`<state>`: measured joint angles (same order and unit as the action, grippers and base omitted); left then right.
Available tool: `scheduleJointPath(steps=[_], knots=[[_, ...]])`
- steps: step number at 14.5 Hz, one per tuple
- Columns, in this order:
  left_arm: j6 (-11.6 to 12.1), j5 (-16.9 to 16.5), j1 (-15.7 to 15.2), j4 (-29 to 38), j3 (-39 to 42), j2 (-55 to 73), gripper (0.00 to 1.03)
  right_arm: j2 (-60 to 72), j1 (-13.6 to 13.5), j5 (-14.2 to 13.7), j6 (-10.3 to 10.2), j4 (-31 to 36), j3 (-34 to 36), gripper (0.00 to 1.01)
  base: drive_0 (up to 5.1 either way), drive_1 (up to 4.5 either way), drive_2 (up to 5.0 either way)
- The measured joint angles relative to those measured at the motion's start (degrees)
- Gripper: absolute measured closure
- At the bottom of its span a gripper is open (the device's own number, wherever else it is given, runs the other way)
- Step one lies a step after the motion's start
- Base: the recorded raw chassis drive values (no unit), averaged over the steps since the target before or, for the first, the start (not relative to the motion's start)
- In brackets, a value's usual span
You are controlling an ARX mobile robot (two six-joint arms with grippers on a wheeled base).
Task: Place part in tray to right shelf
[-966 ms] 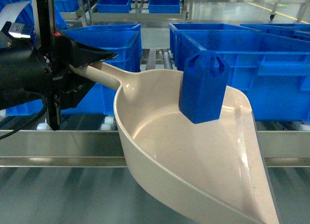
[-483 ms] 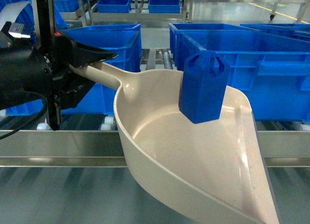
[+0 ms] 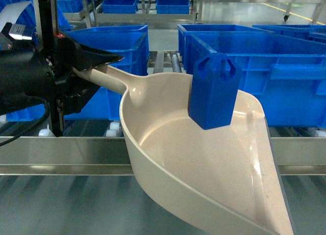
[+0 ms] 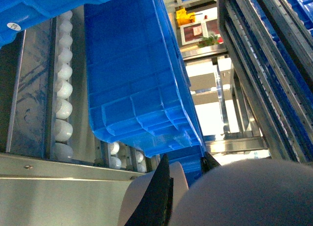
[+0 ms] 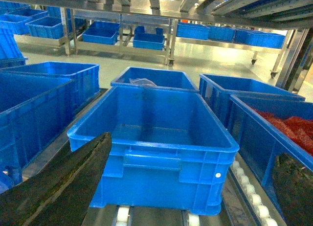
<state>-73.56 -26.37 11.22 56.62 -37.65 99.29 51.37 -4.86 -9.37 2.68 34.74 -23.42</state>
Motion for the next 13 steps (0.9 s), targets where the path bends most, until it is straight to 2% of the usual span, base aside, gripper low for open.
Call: scheduleJointPath(steps=[1,2,3,4,6,8,10,11,13], knots=[[0.1,1.4,0.3,-1.3,0.0,-0.2,0.90,0.0,0.0,0.0,0.0,0.0,0.0,0.03,0.0,0.00,0.0],[0.0,10.1,1.9,-4.3,2.2,-3.3,0.90,0.0,0.0,0.0,0.0,0.0,0.0,0.03,0.0,0.00,0.0],[-1.0,12.3,2.7,-5.5,5.1,-8.3,0.90,0.0,0.0,0.0,0.0,0.0,0.0,0.03,0.0,0.00,0.0],[-2.6,12.9,2.9,-6.4,5.6,-13.6,0.90,0.0,0.0,0.0,0.0,0.0,0.0,0.03,0.0,0.00,0.0],[-3.5,13.5,2.3,-9.3,4.3,-19.1,0.90,0.0,0.0,0.0,0.0,0.0,0.0,0.03,0.0,0.00,0.0],[-4.4,15.1,-0.6,-11.9,-0.7,-20.2,0.90,0.0,0.0,0.0,0.0,0.0,0.0,0.03,0.0,0.00,0.0],[-4.0,18.4,-4.2,-16.2,-8.4,-19.7,0.90,0.0,0.0,0.0,0.0,0.0,0.0,0.03,0.0,0.00,0.0],[-2.5,20.3,-5.8,-17.2,-12.2,-18.5,0.90,0.0,0.0,0.0,0.0,0.0,0.0,0.03,0.0,0.00,0.0],[-1.1,22.6,-7.3,-18.7,-15.5,-17.1,0.90,0.0,0.0,0.0,0.0,0.0,0.0,0.03,0.0,0.00,0.0]])
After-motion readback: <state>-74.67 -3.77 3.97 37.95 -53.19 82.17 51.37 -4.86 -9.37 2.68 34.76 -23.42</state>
